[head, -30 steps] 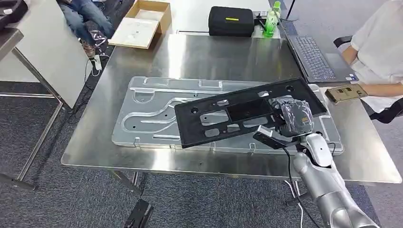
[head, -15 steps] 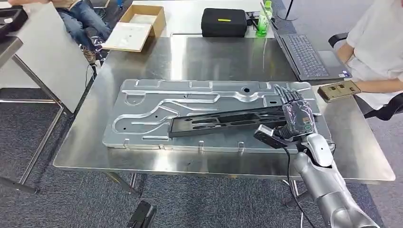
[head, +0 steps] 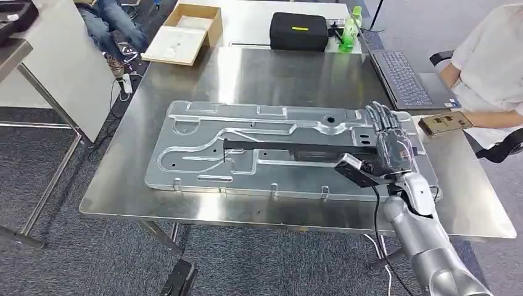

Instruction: Take the parts from the cabinet and place them on the table.

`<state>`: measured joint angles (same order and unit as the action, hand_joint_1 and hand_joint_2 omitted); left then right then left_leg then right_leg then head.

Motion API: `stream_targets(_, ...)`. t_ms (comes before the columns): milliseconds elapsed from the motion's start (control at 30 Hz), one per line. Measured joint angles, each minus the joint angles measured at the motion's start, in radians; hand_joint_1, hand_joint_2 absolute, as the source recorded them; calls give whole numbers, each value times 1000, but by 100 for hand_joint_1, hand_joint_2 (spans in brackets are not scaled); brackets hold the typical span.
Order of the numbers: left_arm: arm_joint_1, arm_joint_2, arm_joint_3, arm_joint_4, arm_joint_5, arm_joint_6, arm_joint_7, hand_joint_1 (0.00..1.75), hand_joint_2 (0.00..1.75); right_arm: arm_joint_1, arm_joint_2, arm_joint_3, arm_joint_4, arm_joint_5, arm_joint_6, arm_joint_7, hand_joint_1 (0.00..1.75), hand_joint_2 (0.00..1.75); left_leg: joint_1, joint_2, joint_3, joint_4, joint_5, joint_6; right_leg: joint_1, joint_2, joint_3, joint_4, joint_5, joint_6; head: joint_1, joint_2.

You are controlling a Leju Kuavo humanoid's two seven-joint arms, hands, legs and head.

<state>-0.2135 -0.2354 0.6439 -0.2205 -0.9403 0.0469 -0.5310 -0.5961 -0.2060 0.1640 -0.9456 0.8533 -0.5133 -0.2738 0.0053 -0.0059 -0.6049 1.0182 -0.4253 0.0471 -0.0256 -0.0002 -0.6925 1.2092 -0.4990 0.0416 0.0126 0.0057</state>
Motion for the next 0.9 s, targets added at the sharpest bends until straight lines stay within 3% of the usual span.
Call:
stream_targets(33, 0, 0, 0, 0, 1, 0, -2, 0, 0, -20, -2, -5, 12, -24, 45, 10, 0, 0, 0, 0, 0, 5, -3, -5, -2, -1, 44, -87, 41, 0, 0, 0)
stream_targets(67, 0, 0, 0, 0, 2, 0, -3, 0, 0, -43, -8, -13, 28, -69, 130, 21, 0, 0, 0, 0, -1, 11, -7, -10, -3, 0, 74, -155, 49, -3, 0, 0)
stream_targets(100, -2, 1, 0, 0, 3, 0, -5, 0, 0, -70, -10, -18, 44, -108, 211, 30, 0, 0, -8, 0, -6, 15, -10, -16, 7, 1, 79, -161, 42, -8, 0, 0)
stream_targets(133, -1, 3, 0, 0, 5, 0, -6, 0, 0, -87, -18, -23, 61, -146, 292, 40, 0, 0, -8, 1, -7, 15, -9, -19, 5, 2, 77, -162, 47, -17, -1, 0)
stream_targets(233, 1, 9, 1, 0, 5, -1, -10, 0, 0, -147, -32, -32, 150, -227, 437, 50, 0, 0, -7, 0, -9, 15, -7, -32, 1, 1, 74, -167, 54, -33, 0, 0)
stream_targets(267, 2, 12, 1, 0, 5, -1, -11, 0, 0, -165, -32, -38, 170, -254, 462, 51, 0, 0, -4, 0, -16, 31, -23, -38, 0, 0, 75, -169, 56, -37, -1, 0)
stream_targets(300, 2, 13, 1, 0, 4, -1, -11, 0, 0, -184, -35, -47, 192, -281, 484, 56, 0, 0, -4, 1, -37, 79, -58, -43, -1, -2, 74, -169, 57, -43, -1, 0)
stream_targets(367, 3, 16, 1, 0, 1, -1, -13, 0, 0, -209, -35, -56, 236, -317, 513, 61, 0, 0, 0, 1, -106, 236, -131, -50, 2, -3, 74, -169, 57, -45, 0, 0)
stream_targets(400, 6, 18, 1, 0, 1, -1, -13, 0, 0, -214, -35, -61, 257, -323, 518, 66, 0, 0, 1, 1, -135, 299, -149, -52, 3, -4, 74, -169, 56, -46, 0, 0)
stream_targets(433, 8, 19, 1, 0, 1, -1, -13, 0, 0, -216, -35, -63, 274, -326, 518, 73, 0, 0, 1, 1, -145, 319, -145, -51, 3, -5, 75, -169, 56, -46, 0, 0)
stream_targets(467, 10, 20, 1, 0, 1, -1, -13, 0, 0, -216, -36, -65, 288, -328, 517, 76, 0, 0, 0, 1, -132, 291, -119, -49, 3, -5, 75, -169, 56, -46, 0, 0)
stream_targets(500, 10, 20, 1, 0, 1, -1, -13, 0, 0, -218, -36, -66, 298, -331, 516, 78, 0, 0, 0, 1, -101, 226, -81, -46, 3, -4, 75, -168, 56, -45, -1, 0)
stream_targets(567, 8, 22, 1, 0, -2, 0, -14, 0, 0, -226, -36, -68, 317, -331, 510, 85, 0, 0, 0, 1, -18, 59, -5, -34, 3, -3, 77, -168, 55, -44, 0, 0)
stream_targets(600, 6, 23, 1, 0, -2, 0, -14, 0, 0, -231, -36, -68, 328, -331, 502, 86, 0, 0, -6, 0, -1, 22, -18, -29, 9, -3, 74, -166, 54, -38, 0, 0)
stream_targets(700, 7, 23, 1, 0, -2, 0, -14, 0, 0, -233, -37, -68, 350, -331, 484, 84, 0, 0, -9, 0, -3, 15, -15, -22, 6, -3, 73, -175, 63, -20, 0, 0)
stream_targets(733, 7, 24, 1, 0, -2, 0, -14, 0, 0, -235, -37, -68, 354, -330, 481, 84, 0, 0, -5, -1, 0, 5, -9, -14, 9, -3, 75, -178, 64, -12, 0, 0)
stream_targets(767, 7, 23, 1, 0, -2, 0, -14, 0, 0, -235, -39, -68, 358, -330, 479, 84, 0, 0, 0, 1, 8, -9, -1, -6, 2, -2, 73, -172, 55, -9, 0, 0)
stream_targets(800, 5, 23, 1, 0, -2, 0, -14, 0, 0, -238, -40, -68, 362, -330, 479, 83, 0, 0, -1, 1, 8, -12, 2, 1, 3, -2, 59, -139, 29, -7, 0, 0)
stream_targets(867, 4, 23, 1, 0, -3, 0, -14, 0, 0, -241, -40, -69, 372, -331, 476, 83, 0, 0, -3, 1, 7, -12, 3, 5, 3, -1, -13, 13, -48, -2, 0, 0)
stream_targets(900, 5, 23, 1, 0, -3, 0, -14, 0, 0, -238, -40, -70, 377, -331, 475, 80, 0, 0, -4, 1, 6, -11, 2, 6, 3, -1, -47, 79, -69, 0, 0, 0)
